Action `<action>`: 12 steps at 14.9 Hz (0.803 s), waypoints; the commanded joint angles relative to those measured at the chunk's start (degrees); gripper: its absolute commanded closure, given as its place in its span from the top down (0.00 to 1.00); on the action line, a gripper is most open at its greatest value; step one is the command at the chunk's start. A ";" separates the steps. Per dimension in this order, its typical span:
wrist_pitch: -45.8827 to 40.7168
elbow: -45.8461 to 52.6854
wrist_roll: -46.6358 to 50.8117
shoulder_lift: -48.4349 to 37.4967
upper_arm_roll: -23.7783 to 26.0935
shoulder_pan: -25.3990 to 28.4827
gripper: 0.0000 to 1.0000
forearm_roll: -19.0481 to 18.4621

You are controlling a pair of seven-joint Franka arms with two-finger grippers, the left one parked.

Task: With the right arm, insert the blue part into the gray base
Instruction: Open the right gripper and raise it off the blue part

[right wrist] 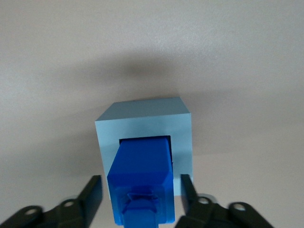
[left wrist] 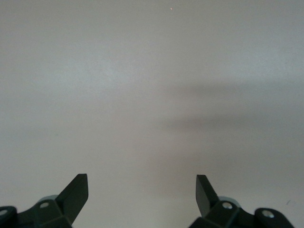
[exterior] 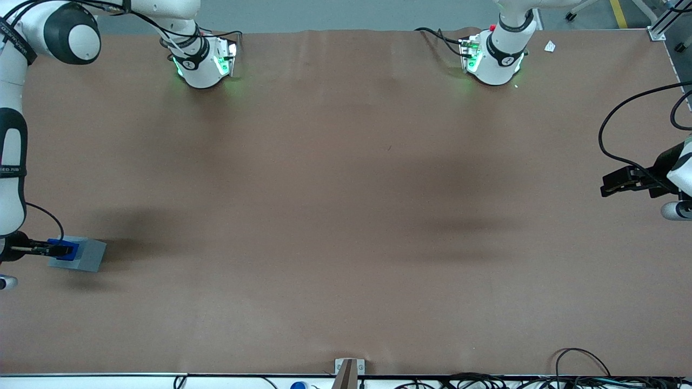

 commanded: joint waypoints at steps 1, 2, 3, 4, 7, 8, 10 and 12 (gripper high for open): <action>0.23 -0.83 -2.16 -0.84 0.31 -0.11 1.00 -0.32; 0.14 -0.74 -2.26 -1.19 0.31 0.15 1.00 -0.32; 0.14 -0.74 -2.17 -1.98 0.31 0.50 1.00 -0.23; 0.06 -0.74 -2.17 -2.68 0.57 0.68 1.00 -0.41; -4.76 -0.39 -1.56 -6.01 0.66 2.52 1.00 0.12; -5.74 -0.39 -1.56 -7.94 0.66 3.22 1.00 0.03; -6.10 -0.82 -1.38 -12.16 0.49 5.24 1.00 -0.50; -10.20 -0.83 0.10 -16.47 0.31 7.87 1.00 -0.93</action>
